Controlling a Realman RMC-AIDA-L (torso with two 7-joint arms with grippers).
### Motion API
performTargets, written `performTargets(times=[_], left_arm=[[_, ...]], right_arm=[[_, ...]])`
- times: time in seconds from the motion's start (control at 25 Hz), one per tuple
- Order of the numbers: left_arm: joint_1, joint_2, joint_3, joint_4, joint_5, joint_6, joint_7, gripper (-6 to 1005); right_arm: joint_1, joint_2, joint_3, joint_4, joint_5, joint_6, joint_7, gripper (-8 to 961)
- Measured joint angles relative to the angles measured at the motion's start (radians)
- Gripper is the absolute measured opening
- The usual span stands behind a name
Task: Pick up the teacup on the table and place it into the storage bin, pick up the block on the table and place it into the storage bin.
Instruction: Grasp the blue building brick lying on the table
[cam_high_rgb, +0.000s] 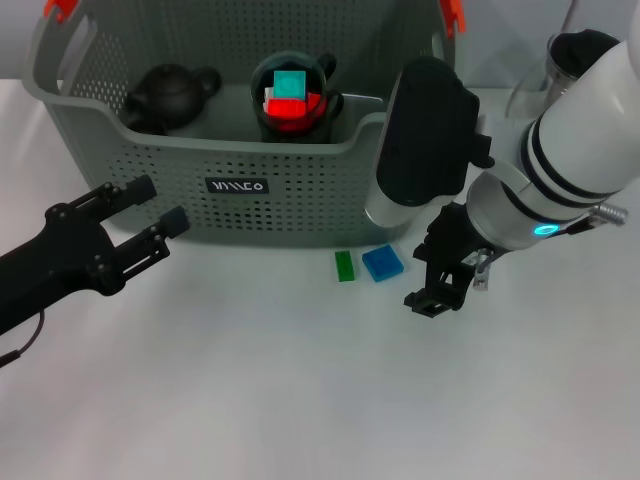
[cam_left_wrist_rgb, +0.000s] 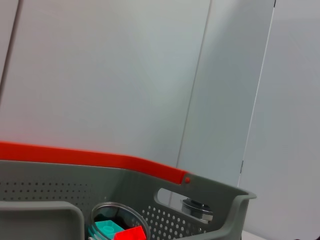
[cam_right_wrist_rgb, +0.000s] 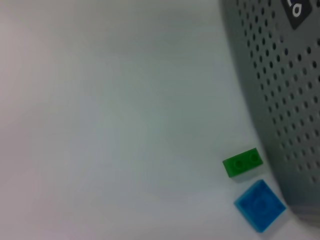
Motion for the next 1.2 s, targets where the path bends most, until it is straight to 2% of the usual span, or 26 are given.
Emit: performTargets(times=[0.32,1.2], left_arm=[[0.002,-0.002,0.0,-0.002,0.0,0.0,0.001,628],[0.012,-0.003,-0.002,0.003,0.0,0.001,0.005,627]], right_arm=[[0.036,0.006,-0.017,0.046,-0.047,0.02,-0.034,577],[0.119,0.012,-0.088,0.243,0.003,0.163,-0.025,576]])
